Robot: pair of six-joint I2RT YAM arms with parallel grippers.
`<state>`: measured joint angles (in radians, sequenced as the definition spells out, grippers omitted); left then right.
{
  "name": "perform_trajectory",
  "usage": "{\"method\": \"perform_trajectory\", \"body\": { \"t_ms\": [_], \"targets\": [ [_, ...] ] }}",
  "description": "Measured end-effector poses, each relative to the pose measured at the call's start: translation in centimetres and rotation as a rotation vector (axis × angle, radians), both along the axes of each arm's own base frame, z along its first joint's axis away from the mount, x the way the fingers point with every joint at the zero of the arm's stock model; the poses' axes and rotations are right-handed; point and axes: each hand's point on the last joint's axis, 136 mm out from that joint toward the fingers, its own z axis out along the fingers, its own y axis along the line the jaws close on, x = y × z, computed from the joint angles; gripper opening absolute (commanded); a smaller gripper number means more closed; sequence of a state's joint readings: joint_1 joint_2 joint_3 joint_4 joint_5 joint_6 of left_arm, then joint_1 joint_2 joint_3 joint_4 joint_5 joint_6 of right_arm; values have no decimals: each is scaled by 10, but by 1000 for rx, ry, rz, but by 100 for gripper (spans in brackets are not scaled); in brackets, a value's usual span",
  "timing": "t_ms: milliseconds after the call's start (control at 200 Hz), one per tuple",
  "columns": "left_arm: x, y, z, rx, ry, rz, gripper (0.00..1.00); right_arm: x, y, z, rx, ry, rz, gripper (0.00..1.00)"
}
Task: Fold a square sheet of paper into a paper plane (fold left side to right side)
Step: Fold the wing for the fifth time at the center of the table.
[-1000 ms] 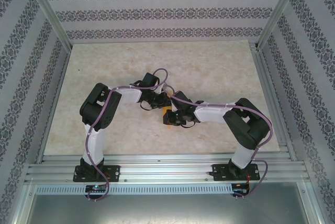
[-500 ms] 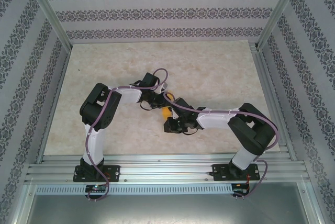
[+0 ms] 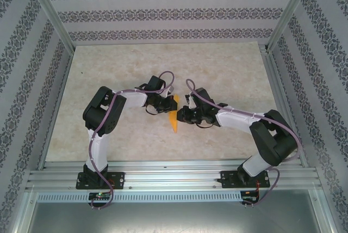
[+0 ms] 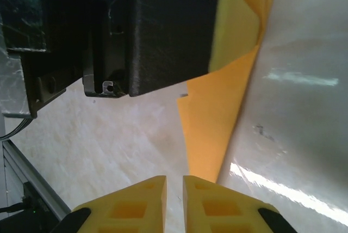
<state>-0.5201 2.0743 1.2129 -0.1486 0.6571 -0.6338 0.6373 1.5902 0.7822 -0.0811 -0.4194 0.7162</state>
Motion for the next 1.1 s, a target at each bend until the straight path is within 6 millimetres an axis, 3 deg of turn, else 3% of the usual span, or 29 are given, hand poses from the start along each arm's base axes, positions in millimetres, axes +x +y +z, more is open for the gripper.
{"method": "perform_trajectory", "body": {
  "t_ms": [150,315,510,784,1099],
  "targets": [
    [0,0,0,0,0,0,9,-5,21,-20,-24,8,34,16],
    [0,0,0,0,0,0,9,-9,18,-47,-86,46,23,15],
    [1,-1,2,-2,-1,-2,16,-9,17,-49,-85,49,14,15],
    [9,-9,3,8,40,-20,17,-9,19,-50,-75,31,-6,15],
    [43,-26,7,-7,23,-34,21,-4,17,-50,-89,7,-37,14]
  ]
}}
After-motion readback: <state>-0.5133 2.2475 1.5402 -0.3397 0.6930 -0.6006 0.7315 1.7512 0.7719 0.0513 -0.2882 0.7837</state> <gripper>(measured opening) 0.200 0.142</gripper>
